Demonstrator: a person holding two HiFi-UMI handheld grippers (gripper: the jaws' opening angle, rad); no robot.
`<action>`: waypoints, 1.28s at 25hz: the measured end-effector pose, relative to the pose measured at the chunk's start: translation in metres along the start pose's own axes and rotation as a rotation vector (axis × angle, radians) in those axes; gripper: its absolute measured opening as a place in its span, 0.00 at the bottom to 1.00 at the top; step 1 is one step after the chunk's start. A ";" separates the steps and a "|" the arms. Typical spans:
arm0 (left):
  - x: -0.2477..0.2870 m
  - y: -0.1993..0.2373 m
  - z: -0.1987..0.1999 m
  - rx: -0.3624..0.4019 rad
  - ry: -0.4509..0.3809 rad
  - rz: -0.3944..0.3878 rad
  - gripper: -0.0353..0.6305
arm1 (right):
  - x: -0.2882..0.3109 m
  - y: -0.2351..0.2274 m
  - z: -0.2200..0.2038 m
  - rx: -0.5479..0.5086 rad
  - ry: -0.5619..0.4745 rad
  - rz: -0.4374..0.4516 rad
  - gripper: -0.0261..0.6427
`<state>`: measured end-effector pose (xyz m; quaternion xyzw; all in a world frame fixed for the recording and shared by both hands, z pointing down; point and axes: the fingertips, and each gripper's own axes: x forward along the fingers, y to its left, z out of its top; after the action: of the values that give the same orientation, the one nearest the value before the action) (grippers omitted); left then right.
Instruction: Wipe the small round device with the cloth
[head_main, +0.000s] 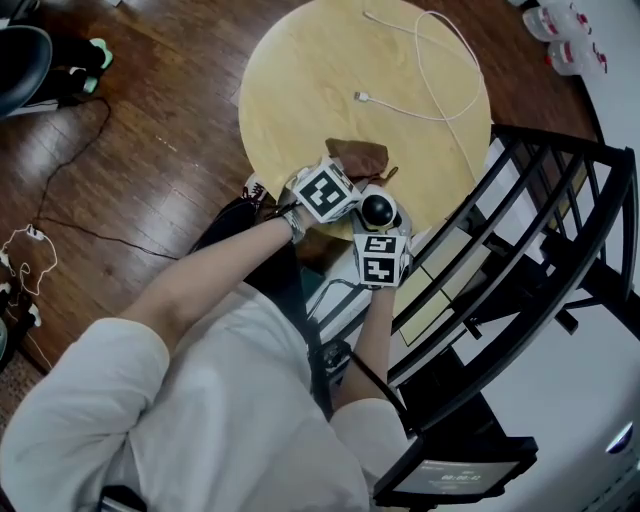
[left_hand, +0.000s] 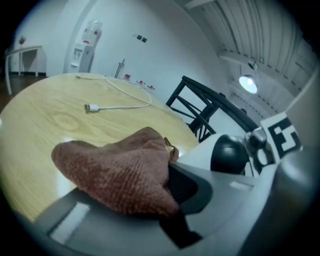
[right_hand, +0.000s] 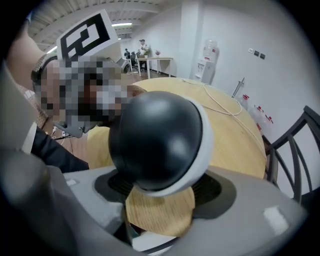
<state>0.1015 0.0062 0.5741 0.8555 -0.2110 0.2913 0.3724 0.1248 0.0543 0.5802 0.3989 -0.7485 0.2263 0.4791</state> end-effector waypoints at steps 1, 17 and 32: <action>0.001 -0.002 0.000 0.028 0.008 0.001 0.11 | 0.000 -0.001 0.001 0.009 0.001 -0.001 0.55; -0.074 0.008 0.061 -0.562 -0.478 -0.268 0.11 | -0.007 -0.001 0.002 -0.274 -0.173 0.277 0.60; -0.026 -0.012 0.025 -0.386 -0.230 -0.108 0.11 | -0.001 -0.001 0.009 -0.066 -0.101 0.148 0.56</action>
<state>0.0979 -0.0017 0.5370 0.8060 -0.2578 0.1258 0.5178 0.1210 0.0472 0.5753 0.3376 -0.8061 0.2158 0.4355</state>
